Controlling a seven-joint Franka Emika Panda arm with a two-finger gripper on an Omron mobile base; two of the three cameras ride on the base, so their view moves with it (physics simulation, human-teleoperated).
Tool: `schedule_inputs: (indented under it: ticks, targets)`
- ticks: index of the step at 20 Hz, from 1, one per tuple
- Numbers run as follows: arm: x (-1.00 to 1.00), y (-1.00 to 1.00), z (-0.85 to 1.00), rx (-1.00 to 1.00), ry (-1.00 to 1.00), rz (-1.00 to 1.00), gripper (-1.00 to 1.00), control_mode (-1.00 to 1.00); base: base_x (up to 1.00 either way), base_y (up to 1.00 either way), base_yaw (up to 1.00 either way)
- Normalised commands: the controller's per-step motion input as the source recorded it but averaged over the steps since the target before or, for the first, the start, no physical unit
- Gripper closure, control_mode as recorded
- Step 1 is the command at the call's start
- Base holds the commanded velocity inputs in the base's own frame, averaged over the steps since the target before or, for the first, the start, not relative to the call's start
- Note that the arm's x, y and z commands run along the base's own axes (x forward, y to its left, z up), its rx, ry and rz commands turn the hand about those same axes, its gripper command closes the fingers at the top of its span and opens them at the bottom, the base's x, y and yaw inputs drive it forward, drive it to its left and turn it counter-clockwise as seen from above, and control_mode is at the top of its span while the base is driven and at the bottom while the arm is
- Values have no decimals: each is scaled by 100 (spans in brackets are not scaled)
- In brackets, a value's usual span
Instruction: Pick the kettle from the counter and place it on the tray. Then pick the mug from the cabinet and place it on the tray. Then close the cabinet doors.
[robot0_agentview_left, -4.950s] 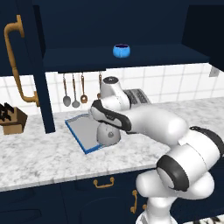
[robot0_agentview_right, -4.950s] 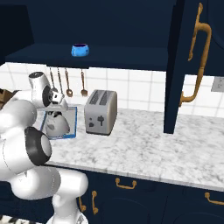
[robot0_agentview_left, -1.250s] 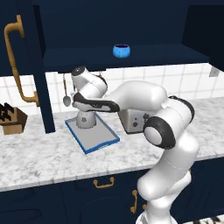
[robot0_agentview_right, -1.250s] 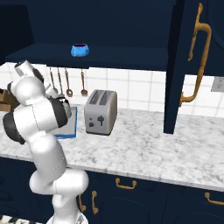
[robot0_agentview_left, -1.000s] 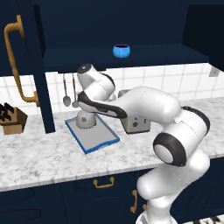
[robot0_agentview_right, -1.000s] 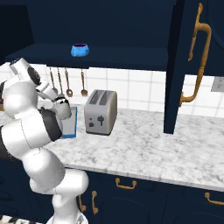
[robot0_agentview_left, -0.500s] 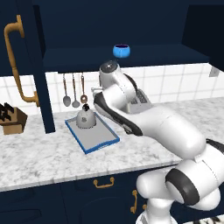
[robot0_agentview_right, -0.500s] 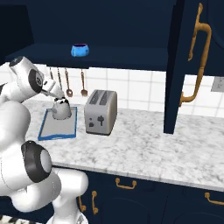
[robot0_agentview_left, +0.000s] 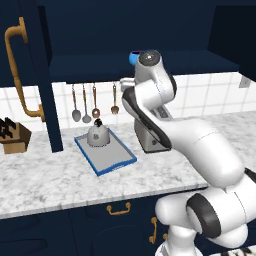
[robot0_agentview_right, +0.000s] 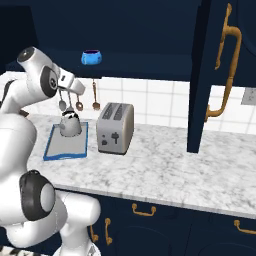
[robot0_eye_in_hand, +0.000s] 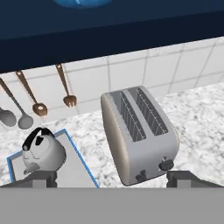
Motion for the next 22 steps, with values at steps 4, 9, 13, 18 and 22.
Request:
schedule_inputs:
  ticks: [4,9,13,18,22]
  targets:
    - [51,0,10,-4,15,0,-100,-100,0,0,0]
    - [10,0,1,0,1,0,-100,-100,0,0,0]
    - [16,0,11,0,-5,0,-100,-100,0,0,0]
    - [43,0,41,0,-2,0,-100,-100,0,0,0]
    - [32,0,44,0,-21,0,-100,-100,0,0,0]
